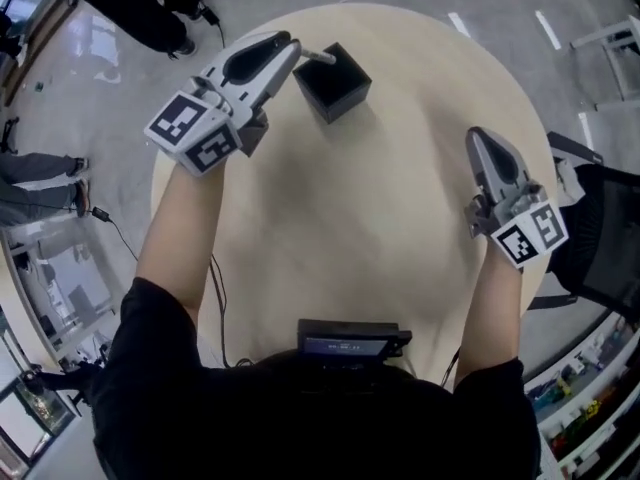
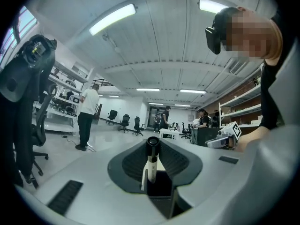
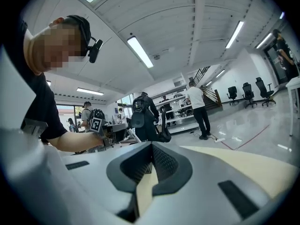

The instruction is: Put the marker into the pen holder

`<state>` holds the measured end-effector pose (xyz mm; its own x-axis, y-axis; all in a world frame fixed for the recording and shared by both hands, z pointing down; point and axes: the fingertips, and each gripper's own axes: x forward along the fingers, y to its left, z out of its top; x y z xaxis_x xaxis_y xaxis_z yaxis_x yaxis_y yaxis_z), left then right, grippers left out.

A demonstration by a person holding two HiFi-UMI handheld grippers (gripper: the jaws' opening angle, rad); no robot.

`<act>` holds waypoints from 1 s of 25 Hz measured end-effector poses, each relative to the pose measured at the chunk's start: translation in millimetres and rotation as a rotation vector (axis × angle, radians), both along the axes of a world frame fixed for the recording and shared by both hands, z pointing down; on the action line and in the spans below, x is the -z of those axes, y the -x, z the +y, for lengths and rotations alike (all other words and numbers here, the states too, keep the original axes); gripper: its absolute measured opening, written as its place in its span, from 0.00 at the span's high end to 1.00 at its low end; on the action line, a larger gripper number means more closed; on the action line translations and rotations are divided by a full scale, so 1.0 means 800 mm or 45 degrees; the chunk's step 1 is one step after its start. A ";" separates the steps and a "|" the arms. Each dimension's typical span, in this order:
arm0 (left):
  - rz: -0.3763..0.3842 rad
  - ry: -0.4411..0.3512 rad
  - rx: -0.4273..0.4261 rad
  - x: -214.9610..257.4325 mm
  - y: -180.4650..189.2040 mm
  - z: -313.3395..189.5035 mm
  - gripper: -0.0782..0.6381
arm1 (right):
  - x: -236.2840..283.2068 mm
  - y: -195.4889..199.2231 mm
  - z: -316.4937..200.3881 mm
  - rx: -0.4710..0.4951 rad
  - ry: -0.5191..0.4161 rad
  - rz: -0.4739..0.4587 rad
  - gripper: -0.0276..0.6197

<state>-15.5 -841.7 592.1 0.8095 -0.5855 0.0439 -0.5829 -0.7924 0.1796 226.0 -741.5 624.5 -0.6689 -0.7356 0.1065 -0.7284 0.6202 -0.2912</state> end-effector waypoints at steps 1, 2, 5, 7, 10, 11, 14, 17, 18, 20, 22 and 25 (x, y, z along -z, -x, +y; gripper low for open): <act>-0.012 -0.008 -0.012 -0.014 -0.002 -0.009 0.79 | -0.013 0.005 -0.008 0.007 0.002 -0.004 0.95; -0.028 -0.014 -0.022 -0.025 -0.004 -0.013 0.79 | -0.023 0.011 -0.011 0.017 0.006 -0.005 0.95; -0.093 0.005 -0.046 -0.048 -0.016 -0.007 0.79 | -0.037 0.015 -0.007 0.037 0.028 0.009 0.95; -0.113 -0.004 -0.061 -0.048 -0.026 -0.010 0.79 | -0.034 0.011 -0.011 0.034 0.027 0.009 0.95; -0.140 -0.026 -0.077 -0.045 -0.033 -0.007 0.79 | -0.028 0.013 -0.011 0.038 0.025 0.002 0.95; -0.151 -0.029 -0.080 -0.045 -0.034 -0.006 0.79 | -0.026 0.015 -0.011 0.043 0.024 0.001 0.95; -0.166 -0.050 -0.085 -0.038 -0.035 -0.006 0.79 | -0.020 0.021 -0.011 0.060 0.016 0.002 0.95; -0.166 -0.079 -0.088 -0.030 -0.040 -0.008 0.79 | -0.021 0.022 -0.010 0.063 0.028 0.000 0.95; -0.163 -0.087 -0.089 -0.029 -0.041 -0.008 0.79 | -0.021 0.022 -0.010 0.066 0.026 0.002 0.95; -0.160 -0.091 -0.089 -0.027 -0.042 -0.007 0.79 | -0.020 0.022 -0.010 0.067 0.026 0.001 0.95; -0.158 -0.090 -0.088 -0.028 -0.042 -0.007 0.79 | -0.019 0.024 -0.010 0.072 0.022 0.001 0.95; -0.162 -0.084 -0.080 -0.030 -0.043 -0.008 0.78 | -0.019 0.024 -0.010 0.078 0.023 0.004 0.95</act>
